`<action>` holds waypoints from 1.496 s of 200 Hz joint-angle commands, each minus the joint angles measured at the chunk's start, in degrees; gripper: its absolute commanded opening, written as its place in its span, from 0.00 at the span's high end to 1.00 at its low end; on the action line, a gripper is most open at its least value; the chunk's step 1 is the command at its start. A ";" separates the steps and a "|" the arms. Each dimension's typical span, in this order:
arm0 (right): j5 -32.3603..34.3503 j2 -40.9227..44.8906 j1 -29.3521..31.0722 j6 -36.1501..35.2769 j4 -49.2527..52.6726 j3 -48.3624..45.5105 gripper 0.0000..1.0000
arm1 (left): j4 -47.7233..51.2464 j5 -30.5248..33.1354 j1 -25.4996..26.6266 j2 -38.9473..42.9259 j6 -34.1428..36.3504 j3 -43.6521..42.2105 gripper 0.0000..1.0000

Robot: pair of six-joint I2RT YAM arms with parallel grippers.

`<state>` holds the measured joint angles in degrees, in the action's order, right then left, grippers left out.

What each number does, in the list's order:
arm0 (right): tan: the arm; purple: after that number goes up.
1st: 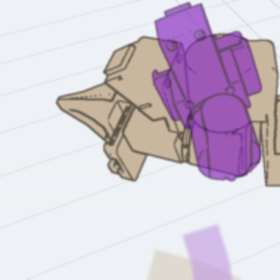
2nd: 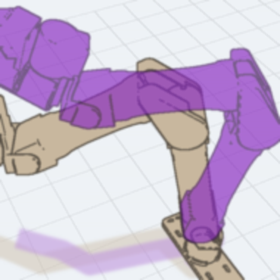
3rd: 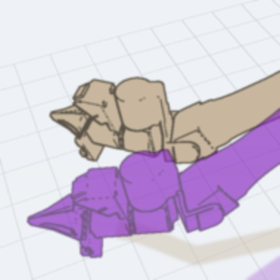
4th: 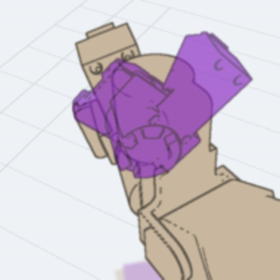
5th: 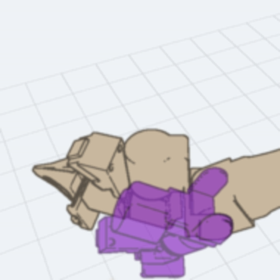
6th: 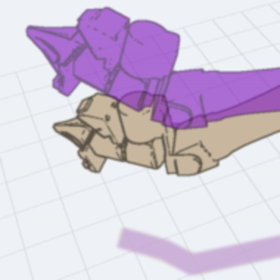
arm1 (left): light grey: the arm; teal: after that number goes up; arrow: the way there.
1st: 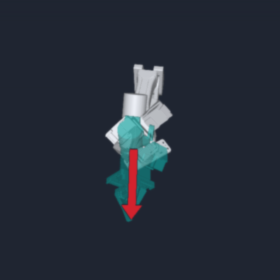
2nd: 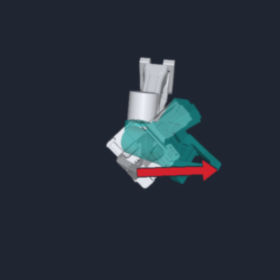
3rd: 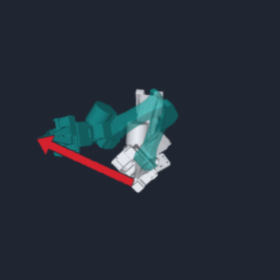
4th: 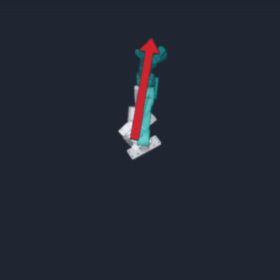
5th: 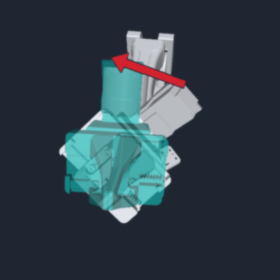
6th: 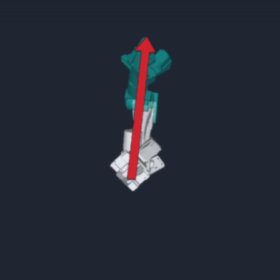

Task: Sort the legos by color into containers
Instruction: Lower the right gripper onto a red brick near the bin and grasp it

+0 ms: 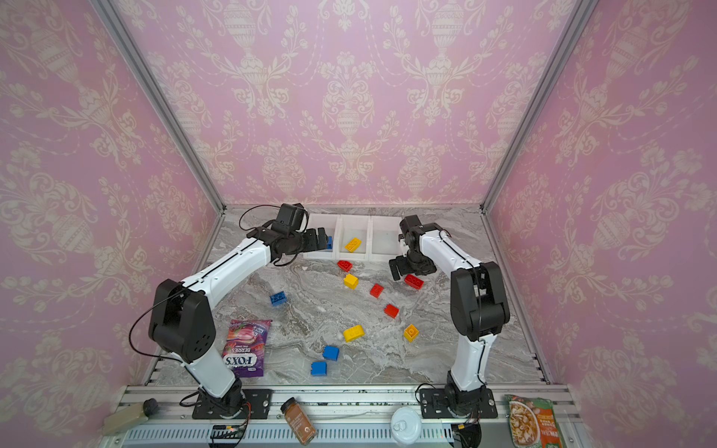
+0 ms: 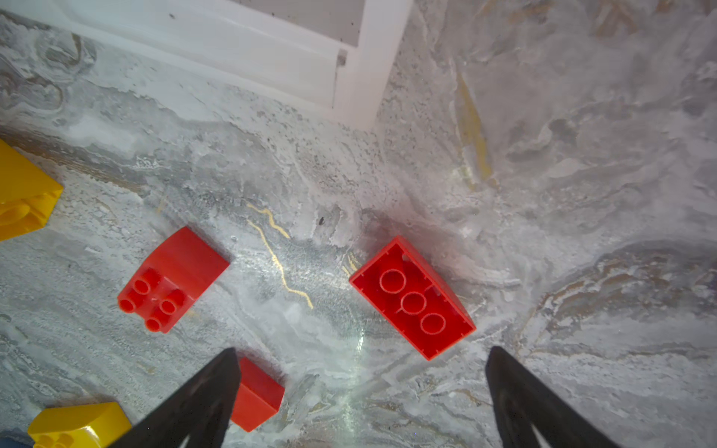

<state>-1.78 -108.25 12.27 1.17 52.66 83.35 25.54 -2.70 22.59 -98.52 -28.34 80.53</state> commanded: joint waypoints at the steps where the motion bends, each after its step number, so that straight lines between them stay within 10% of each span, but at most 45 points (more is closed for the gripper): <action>1: -2.55 -1.28 -1.56 -2.72 0.44 2.00 0.00 | -1.59 -1.53 0.00 2.40 -0.66 -2.32 0.01; 178: -5.69 -7.24 -4.01 -6.38 -1.73 0.42 0.01 | -2.18 -1.54 0.00 3.95 -1.17 -3.57 0.01; 299: 3.83 -2.64 0.48 -3.85 -6.70 -6.29 0.23 | -3.04 -2.38 0.00 3.90 -2.04 -4.15 0.01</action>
<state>-3.42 -113.01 11.51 -4.29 48.05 78.61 23.11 -3.79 22.59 -96.36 -29.41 77.60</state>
